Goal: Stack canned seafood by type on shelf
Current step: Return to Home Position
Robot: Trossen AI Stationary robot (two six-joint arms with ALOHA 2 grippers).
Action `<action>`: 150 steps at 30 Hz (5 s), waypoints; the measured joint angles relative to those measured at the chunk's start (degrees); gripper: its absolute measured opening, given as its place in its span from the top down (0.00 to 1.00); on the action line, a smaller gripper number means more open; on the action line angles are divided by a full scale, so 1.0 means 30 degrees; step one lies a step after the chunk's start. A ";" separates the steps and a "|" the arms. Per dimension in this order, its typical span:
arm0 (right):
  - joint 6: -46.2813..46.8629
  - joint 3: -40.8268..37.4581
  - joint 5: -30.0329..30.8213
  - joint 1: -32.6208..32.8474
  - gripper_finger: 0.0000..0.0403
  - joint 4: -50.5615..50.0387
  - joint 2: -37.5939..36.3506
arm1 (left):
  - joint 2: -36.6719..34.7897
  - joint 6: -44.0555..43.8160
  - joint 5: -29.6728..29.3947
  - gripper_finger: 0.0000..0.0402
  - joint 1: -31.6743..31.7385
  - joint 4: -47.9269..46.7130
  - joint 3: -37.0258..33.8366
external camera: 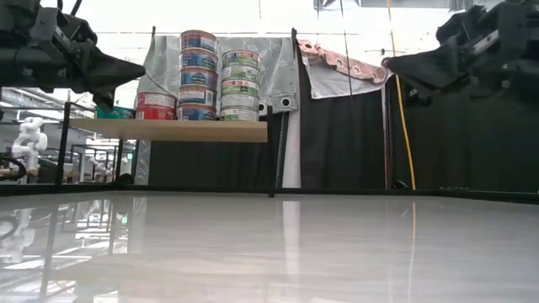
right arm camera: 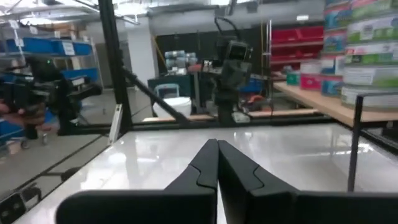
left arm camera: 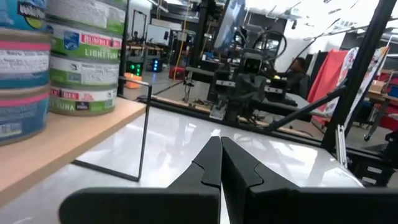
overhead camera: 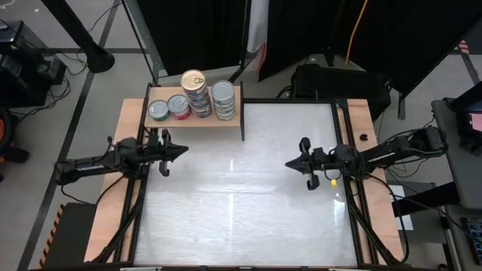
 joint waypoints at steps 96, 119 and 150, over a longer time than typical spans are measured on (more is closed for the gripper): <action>-0.0041 0.0147 0.0537 0.0611 1.00 -2.2391 -2.0202 | 0.1893 0.4542 -0.5990 1.00 -0.8271 -0.0348 -0.0037; -0.0041 0.0118 0.0522 0.0604 1.00 -2.2296 -2.0065 | -0.0431 0.4975 -0.0222 1.00 -0.4387 -0.1642 -0.0037; -0.0041 0.0118 0.0529 0.0604 1.00 -2.2267 -2.0057 | -0.0409 0.3969 -0.0424 0.96 -0.4387 -0.1659 -0.0044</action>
